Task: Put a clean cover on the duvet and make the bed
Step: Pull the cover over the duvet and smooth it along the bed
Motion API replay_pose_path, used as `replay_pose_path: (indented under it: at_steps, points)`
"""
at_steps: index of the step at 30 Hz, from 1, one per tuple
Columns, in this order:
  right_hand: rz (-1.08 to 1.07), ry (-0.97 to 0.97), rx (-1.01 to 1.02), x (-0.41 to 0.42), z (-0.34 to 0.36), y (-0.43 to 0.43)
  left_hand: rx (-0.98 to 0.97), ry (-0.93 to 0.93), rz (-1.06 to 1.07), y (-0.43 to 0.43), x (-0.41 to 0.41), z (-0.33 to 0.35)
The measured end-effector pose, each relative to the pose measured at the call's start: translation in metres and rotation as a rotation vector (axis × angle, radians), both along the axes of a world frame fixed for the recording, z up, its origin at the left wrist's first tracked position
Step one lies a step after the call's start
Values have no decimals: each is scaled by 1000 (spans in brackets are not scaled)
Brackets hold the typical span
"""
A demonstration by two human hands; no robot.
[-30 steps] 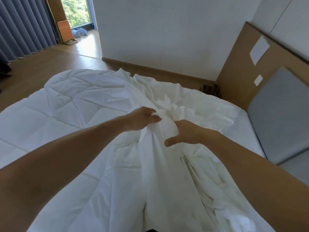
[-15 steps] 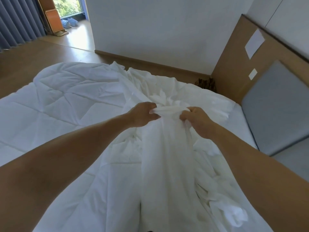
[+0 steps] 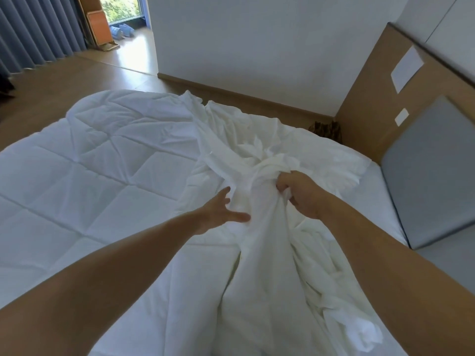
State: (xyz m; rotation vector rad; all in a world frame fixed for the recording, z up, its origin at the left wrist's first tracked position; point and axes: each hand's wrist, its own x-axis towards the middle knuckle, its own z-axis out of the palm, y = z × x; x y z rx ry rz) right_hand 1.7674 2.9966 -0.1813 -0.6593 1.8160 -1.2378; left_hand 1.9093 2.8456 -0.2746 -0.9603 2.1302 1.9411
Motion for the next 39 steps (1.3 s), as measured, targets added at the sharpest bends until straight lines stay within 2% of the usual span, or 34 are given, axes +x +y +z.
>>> replay_pose_path:
  at_steps: [2,5,9,10,12,15,17,21,25,27,29,31,34,36,37,39]
  points:
    - [13,-13,21,2,-1,2,105,-44,-66,4,1,-8]
    - [2,46,94,1,-3,9,101,-24,-76,12,-1,-8]
    - [80,173,195,-2,-6,17,313,178,195,-6,8,19]
    - [96,218,223,-1,-7,17,315,217,267,-18,11,27]
    - [138,291,245,6,-9,15,137,196,308,-43,22,43]
    - [245,336,260,20,-12,4,-432,-6,184,-76,38,60]
    - [395,444,335,28,-16,-4,-720,-116,103,-87,46,61]
    - [596,623,483,41,-24,-19,-962,-257,38,-89,69,33]
    - [623,637,512,50,-32,-29,-1070,-310,48,-83,87,6]
    - [593,572,469,53,-33,-32,-1001,-276,86,-80,85,7]
    - [534,481,408,55,-34,-33,-705,-181,155,-80,81,13]
    - [455,426,351,55,-33,-31,-451,-155,102,-79,82,20]
    - [332,308,258,55,-31,-27,-408,-266,-85,-81,91,21]
    - [265,261,284,56,-33,-24,-378,-253,-127,-81,92,20]
    - [246,259,314,57,-34,-24,-369,-207,-102,-80,91,22]
    - [219,237,355,60,-35,-24,-340,-57,77,-78,83,29]
